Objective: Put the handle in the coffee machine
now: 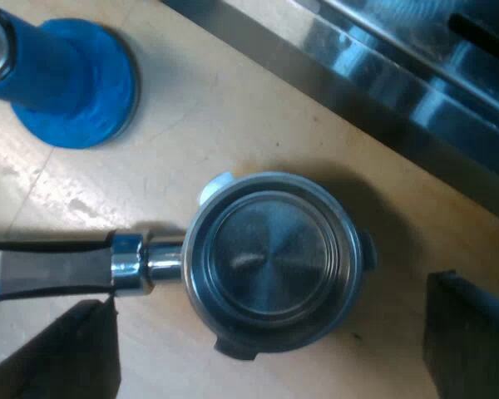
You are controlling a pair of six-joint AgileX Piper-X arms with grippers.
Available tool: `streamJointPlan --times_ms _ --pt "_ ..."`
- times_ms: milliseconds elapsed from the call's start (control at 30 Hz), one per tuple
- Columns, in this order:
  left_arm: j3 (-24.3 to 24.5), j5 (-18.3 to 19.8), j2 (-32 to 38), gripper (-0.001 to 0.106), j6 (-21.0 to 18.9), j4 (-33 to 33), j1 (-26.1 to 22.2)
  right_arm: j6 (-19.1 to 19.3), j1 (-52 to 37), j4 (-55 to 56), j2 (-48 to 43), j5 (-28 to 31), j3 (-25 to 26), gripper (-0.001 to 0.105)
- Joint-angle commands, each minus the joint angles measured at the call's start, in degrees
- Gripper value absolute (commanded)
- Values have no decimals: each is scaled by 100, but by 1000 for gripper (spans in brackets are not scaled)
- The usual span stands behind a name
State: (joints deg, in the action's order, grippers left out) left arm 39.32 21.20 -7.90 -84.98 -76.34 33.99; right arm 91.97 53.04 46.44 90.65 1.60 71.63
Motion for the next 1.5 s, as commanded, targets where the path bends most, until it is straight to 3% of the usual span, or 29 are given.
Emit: streamJointPlan --times_ms 33,233,1100,1267,1433,1500 --pt "14 42 -15 53 42 -4 -1 210 -17 -88 94 -61 37 75" --pt "-9 42 -15 53 42 -4 -1 415 -17 -128 363 -61 37 75" --pt "-9 42 -15 53 42 -4 -1 521 -17 -419 928 -97 37 75" --pt "-9 42 -15 53 42 -4 -1 510 -17 -388 928 -194 22 61" --pt "-9 42 -15 53 42 -4 -1 459 -17 -340 928 -194 22 28" --pt "-9 42 -15 53 42 -4 -1 441 -17 -330 928 -194 22 23"
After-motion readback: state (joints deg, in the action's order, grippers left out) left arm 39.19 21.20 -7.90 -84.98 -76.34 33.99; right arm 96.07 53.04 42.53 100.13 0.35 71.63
